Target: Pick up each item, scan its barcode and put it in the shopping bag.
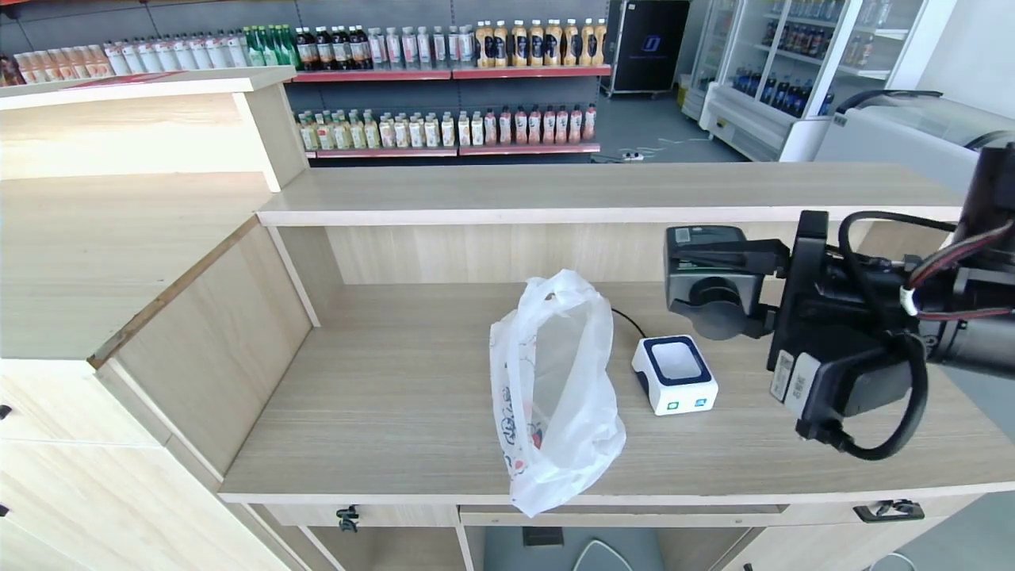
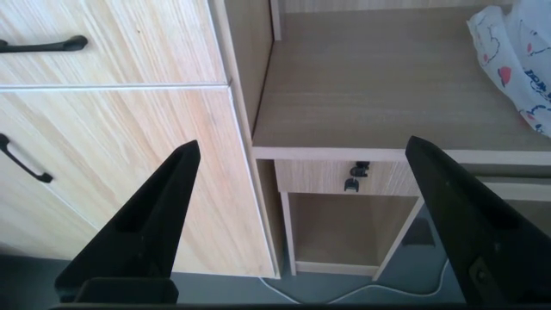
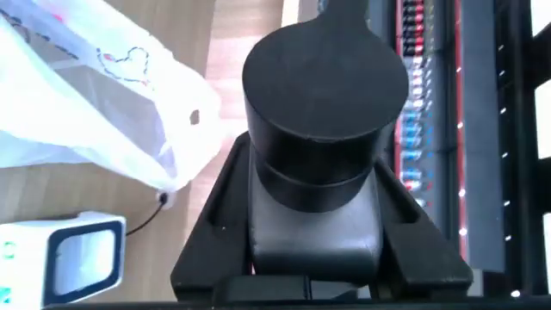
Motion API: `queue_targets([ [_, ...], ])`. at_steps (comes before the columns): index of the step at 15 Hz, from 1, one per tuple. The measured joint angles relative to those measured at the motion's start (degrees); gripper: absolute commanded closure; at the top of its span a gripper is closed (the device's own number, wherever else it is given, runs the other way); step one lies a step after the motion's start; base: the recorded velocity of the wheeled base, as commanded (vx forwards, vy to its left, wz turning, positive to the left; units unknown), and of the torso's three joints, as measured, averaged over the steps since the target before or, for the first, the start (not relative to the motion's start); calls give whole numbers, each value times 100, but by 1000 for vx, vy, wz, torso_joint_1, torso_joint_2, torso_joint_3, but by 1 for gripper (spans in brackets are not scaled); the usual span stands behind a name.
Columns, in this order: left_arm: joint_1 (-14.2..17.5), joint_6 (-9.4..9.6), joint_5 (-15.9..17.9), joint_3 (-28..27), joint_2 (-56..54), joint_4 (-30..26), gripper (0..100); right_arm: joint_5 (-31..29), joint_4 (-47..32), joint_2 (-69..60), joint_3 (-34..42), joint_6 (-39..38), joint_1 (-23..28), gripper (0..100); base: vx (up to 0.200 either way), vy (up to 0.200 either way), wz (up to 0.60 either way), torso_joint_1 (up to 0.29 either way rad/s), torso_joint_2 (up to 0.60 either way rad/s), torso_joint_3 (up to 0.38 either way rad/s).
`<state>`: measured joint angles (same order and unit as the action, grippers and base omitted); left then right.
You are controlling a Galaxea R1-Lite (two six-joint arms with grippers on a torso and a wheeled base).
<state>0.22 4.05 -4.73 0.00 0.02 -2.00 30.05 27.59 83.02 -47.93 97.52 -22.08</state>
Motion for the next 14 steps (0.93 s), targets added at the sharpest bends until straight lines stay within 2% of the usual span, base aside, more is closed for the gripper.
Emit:
queue_targets([
  [2,2,0,0,0,0,0,0,63,-1197,-553,185,-1207,1097,100,0,0,0,0,0,0],
  [4,2,0,2,0,0,0,0,106,-1965,-903,254,-2121,2063,100,0,0,0,0,0,0],
  [5,2,-2,0,0,0,-2,0,115,-2114,-1009,265,-2679,2530,100,0,0,0,0,0,0],
  [9,2,0,0,0,0,0,0,106,-2567,-1114,157,-5760,4280,100,0,0,0,0,0,0],
  [11,2,0,0,0,0,-2,0,79,-3182,-1130,119,-6543,4864,100,0,0,0,0,0,0],
  [13,2,0,0,-2,0,0,0,-16,-3333,-1152,74,-7163,5137,100,0,0,0,0,0,0],
  [14,2,0,0,-2,0,-2,0,-44,-3333,-1172,67,-7583,5179,100,0,0,600,2,2,-7],
])
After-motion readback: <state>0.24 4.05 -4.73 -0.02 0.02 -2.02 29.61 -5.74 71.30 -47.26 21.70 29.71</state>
